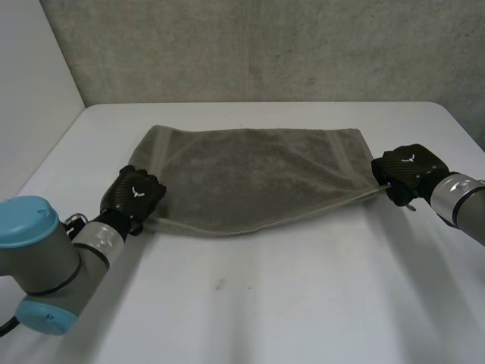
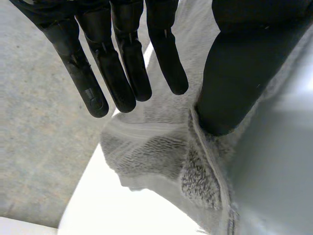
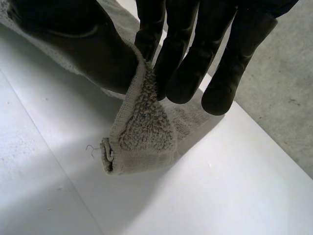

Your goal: Fold the towel.

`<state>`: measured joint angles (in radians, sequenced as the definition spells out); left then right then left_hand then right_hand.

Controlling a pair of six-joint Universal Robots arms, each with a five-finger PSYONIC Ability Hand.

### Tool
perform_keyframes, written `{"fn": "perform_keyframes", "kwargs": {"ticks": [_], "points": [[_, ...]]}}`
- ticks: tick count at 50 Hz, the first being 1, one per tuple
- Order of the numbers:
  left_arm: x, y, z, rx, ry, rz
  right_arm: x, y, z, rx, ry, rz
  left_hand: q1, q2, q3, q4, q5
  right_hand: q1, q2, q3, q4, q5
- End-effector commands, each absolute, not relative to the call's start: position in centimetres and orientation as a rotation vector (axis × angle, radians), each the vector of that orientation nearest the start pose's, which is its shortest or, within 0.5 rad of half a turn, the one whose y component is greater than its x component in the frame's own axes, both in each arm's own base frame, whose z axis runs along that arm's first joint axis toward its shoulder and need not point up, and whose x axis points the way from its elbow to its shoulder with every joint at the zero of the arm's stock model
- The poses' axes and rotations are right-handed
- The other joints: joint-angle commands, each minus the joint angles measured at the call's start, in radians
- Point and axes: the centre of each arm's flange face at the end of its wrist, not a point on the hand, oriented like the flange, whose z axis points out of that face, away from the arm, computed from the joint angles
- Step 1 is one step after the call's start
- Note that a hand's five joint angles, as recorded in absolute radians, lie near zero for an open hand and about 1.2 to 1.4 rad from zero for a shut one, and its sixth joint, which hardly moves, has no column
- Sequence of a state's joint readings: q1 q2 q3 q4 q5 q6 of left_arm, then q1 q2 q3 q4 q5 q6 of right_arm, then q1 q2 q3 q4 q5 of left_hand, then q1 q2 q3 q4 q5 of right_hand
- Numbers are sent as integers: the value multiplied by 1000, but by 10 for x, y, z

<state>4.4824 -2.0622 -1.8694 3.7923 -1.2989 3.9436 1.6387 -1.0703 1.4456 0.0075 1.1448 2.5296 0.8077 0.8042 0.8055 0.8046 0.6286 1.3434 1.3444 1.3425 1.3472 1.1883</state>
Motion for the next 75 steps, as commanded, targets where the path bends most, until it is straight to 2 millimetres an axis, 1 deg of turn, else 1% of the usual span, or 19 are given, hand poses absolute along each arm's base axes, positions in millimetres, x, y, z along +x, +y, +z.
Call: {"fn": "perform_keyframes", "kwargs": {"ticks": [1,18,21,22,29,32,40,42,43,45,51,57,59,62,64,65,67,70,75], "points": [[-228,-304,107,1313,1795,-1947,193,-349,171,-1178,2263,-1759,102,105,104,105,106,53,52,54,49,33],[-210,-304,101,1281,1860,-1881,186,-355,166,-1156,2304,-1761,119,123,121,122,124,53,52,54,49,33],[-207,-300,99,1285,1890,-1859,186,-354,165,-1152,2309,-1755,310,313,312,313,315,53,52,54,49,33],[-207,-298,101,1290,1903,-1848,185,-354,165,-1150,2315,-1754,586,589,588,589,590,53,52,54,49,33],[-205,-281,114,1317,1971,-1795,184,-347,167,-1146,2339,-1714,589,592,591,592,593,53,52,54,49,33],[-202,-267,120,1338,2030,-1745,182,-336,168,-1146,2378,-1615,589,592,591,592,593,53,52,54,49,33],[-190,-219,153,1352,2094,-1697,152,-307,195,-1285,2495,-1462,589,592,591,592,593,53,52,54,49,33],[-183,-202,175,1335,2057,-1744,144,-289,218,-1376,2511,-1457,589,592,591,592,593,53,52,54,49,33],[-183,-201,175,1335,2056,-1745,144,-289,218,-1377,2511,-1457,589,592,591,592,593,53,52,54,49,33],[-176,-188,198,1300,2017,-1800,137,-269,245,-1431,2512,-1483,589,592,591,592,593,53,52,54,49,33],[-170,-183,216,1294,1973,-1873,122,-264,267,-1427,2522,-1572,589,592,591,592,593,53,52,54,49,33],[-164,-203,212,1317,1993,-1906,121,-273,263,-1464,2461,-1589,589,592,591,592,593,53,52,54,49,33],[-163,-227,200,1333,2020,-1892,117,-294,247,-1476,2466,-1603,589,592,591,592,593,53,52,54,49,33],[-166,-239,198,1349,2014,-1905,117,-307,240,-1483,2466,-1637,589,592,591,592,593,53,52,54,49,33],[-176,-262,192,1402,1991,-1921,130,-328,227,-1531,2429,-1682,589,592,591,592,593,53,52,54,49,33],[-177,-262,192,1402,1991,-1921,130,-328,227,-1531,2429,-1682,589,592,591,592,593,53,52,54,49,33],[-188,-290,180,1428,2007,-1896,157,-346,212,-1596,2365,-1689,589,592,591,592,593,53,52,54,49,33],[-193,-303,174,1423,2008,-1880,168,-356,206,-1604,2354,-1695,589,592,591,592,593,53,52,54,49,33],[-212,-367,151,1358,1981,-1885,197,-409,173,-1525,2313,-1806,589,592,591,592,593,53,52,54,49,33]]}}
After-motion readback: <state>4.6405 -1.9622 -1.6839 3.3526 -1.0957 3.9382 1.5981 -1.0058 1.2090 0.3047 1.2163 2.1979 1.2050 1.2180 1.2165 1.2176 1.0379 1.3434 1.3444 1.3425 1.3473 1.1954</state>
